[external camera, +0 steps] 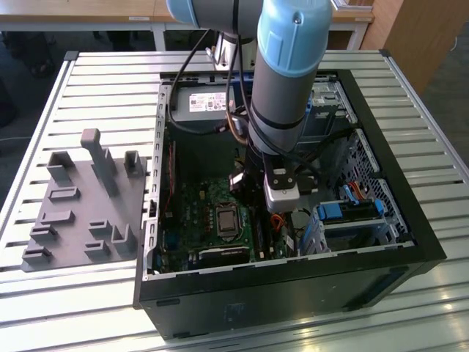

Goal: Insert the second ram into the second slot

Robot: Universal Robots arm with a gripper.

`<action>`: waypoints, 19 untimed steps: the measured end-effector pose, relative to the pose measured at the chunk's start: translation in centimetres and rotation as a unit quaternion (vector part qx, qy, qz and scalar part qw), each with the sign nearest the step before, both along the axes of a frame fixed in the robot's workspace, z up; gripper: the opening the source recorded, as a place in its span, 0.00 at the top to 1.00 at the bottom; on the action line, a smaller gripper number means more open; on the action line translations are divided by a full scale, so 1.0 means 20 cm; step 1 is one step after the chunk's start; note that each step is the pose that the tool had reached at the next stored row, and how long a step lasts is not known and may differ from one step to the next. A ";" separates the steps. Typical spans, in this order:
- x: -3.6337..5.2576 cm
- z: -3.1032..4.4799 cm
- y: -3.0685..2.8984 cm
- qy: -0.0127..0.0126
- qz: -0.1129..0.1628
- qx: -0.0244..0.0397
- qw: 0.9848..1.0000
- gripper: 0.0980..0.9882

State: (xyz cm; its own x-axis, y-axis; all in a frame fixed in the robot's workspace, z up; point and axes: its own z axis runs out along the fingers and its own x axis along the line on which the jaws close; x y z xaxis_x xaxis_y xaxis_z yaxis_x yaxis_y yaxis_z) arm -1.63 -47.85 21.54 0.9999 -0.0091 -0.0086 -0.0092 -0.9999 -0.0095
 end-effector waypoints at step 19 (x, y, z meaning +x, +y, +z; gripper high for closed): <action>0.000 -0.013 0.000 0.000 0.001 -0.001 1.000 0.87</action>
State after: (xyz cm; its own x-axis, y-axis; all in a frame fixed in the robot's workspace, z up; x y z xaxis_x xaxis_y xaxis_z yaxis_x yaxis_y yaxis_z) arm -1.62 -47.85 21.27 0.9999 -0.0076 -0.0086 -0.0077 -0.9999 -0.0082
